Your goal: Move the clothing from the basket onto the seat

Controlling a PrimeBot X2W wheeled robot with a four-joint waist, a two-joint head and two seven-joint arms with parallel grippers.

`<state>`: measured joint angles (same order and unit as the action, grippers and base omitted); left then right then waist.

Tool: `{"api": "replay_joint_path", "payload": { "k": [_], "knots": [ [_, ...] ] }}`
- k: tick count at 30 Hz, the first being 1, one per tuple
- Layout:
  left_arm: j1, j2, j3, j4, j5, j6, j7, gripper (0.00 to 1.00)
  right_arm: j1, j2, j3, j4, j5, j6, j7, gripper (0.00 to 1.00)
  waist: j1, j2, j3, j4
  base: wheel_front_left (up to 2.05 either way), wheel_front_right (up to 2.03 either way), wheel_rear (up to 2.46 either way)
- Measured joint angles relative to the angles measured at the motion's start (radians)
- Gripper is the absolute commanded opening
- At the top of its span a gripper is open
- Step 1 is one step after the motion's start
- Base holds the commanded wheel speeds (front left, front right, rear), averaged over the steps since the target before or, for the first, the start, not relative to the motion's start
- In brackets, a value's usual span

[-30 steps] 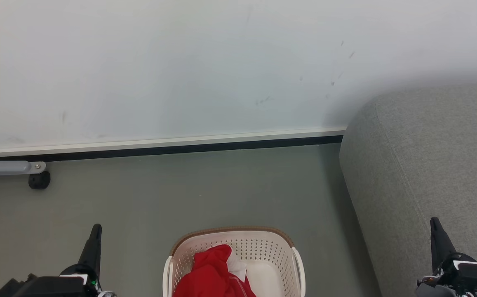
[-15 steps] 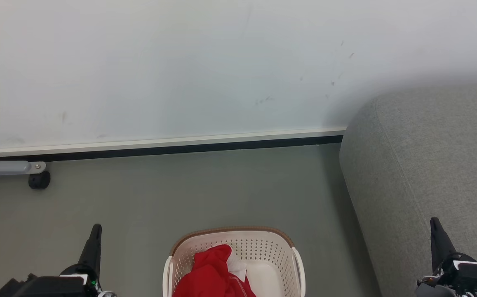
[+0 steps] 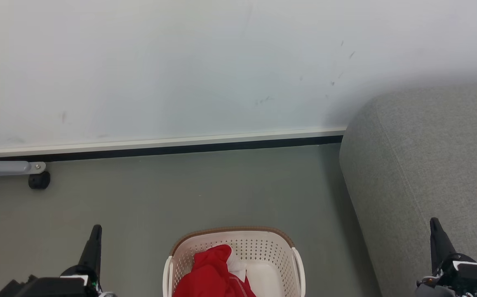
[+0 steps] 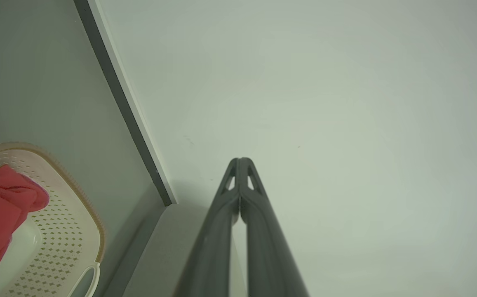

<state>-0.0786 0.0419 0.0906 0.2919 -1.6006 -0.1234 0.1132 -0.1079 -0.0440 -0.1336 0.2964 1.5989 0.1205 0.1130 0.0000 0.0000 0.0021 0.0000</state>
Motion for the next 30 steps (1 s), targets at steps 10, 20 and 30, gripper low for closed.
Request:
{"api": "replay_joint_path", "payload": {
  "k": [10,20,30],
  "knots": [
    [0.025,-0.009,-0.011,0.028,0.0,0.002,-0.006,1.0,0.021,0.01,0.003,0.03,-0.005,-0.003,-0.006,1.0,0.0,0.0,0.0,-0.001,0.0,0.0,0.0],
    [0.013,-0.006,-0.039,0.025,0.019,0.001,-0.038,1.0,0.016,0.005,0.023,0.022,-0.054,-0.003,-0.037,1.0,0.0,0.0,0.0,-0.001,0.0,0.0,0.0],
    [-0.016,0.036,-0.093,0.02,0.165,0.01,-0.093,1.0,0.002,-0.024,0.069,0.011,-0.18,-0.003,-0.089,1.0,0.0,0.0,-0.001,0.0,0.0,0.0,0.0]
  ]
}}
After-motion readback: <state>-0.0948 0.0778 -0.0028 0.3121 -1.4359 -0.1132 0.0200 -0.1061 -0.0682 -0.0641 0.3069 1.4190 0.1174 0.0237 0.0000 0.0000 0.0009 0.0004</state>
